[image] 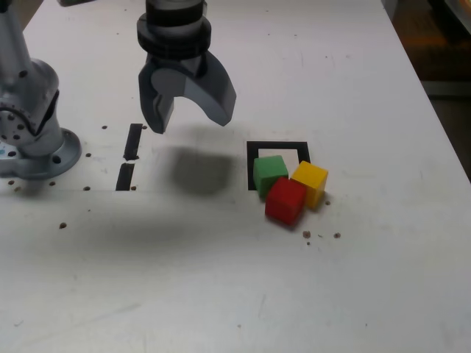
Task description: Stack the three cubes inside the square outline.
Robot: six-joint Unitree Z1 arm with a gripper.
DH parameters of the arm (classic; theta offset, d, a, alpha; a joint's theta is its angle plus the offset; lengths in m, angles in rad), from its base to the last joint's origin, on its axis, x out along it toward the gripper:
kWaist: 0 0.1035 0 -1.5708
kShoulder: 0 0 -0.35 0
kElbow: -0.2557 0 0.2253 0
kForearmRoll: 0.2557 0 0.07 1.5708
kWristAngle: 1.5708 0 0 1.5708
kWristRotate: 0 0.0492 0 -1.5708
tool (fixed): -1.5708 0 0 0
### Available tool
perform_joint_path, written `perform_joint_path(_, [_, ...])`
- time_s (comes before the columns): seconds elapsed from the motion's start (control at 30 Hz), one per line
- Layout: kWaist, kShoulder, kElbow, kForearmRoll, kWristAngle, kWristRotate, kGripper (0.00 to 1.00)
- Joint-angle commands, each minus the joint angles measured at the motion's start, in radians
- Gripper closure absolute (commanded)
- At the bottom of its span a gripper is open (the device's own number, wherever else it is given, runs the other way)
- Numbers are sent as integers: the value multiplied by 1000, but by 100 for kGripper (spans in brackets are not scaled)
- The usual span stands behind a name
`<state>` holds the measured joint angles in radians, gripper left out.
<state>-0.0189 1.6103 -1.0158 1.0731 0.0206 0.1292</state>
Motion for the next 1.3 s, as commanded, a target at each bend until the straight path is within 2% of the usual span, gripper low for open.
perform_joint_path(0.0, [0, 2, -1, -2, -1, -1, 10])
perform_joint_path(0.63, [0, -18, 1, -6, -1, -1, 9])
perform_joint_path(0.93, [-25, -8, -18, -1, 18, 2, 7])
perform_joint_path(1.07, [-66, 3, -71, 26, 18, 6, 6])
perform_joint_path(1.27, [-158, 78, -223, 114, 10, 19, 6])
